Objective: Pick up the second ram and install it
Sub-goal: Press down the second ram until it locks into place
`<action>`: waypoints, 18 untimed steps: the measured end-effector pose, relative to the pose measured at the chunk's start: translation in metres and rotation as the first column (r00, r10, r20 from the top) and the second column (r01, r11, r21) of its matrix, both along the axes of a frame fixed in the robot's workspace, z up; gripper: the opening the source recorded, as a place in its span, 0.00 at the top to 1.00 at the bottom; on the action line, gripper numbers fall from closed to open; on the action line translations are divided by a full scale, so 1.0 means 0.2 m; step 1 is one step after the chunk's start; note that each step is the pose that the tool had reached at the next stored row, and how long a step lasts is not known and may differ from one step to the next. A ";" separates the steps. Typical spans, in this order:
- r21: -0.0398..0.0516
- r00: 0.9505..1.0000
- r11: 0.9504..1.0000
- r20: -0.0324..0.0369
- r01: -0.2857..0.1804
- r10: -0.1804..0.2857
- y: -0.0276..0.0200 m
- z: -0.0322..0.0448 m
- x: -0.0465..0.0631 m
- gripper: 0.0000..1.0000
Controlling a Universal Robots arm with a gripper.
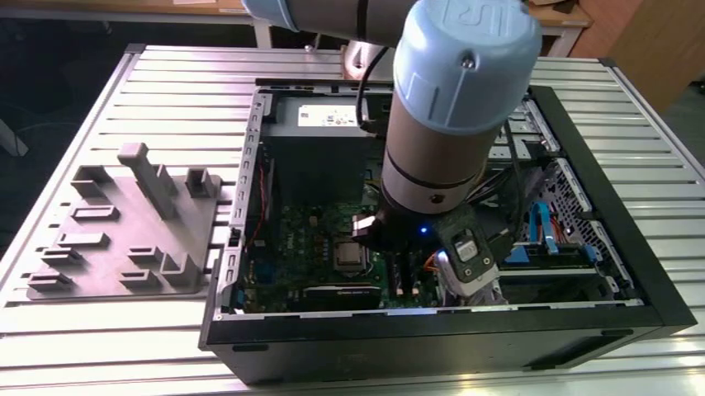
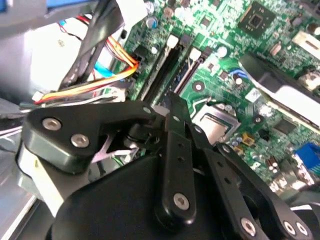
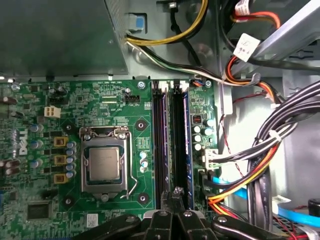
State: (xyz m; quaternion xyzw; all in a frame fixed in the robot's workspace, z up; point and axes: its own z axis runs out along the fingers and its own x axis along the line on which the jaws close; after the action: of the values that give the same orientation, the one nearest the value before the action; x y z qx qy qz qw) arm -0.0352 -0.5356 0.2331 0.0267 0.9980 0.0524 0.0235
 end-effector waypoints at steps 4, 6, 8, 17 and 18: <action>0.000 1.000 1.000 0.000 0.000 0.000 0.000 0.001 0.00 0.93; 0.000 1.000 1.000 0.000 0.000 0.000 0.004 0.002 0.00 0.93; 0.000 1.000 1.000 0.000 0.000 0.000 0.018 0.002 0.00 0.93; 0.000 1.000 1.000 0.000 0.000 0.000 0.148 0.001 0.00 0.93; 0.000 1.000 1.000 0.000 0.000 0.000 0.159 0.001 0.00 0.93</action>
State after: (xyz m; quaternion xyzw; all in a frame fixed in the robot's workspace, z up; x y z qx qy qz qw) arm -0.0352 -0.5038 0.2332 0.0268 0.9980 0.0524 0.0235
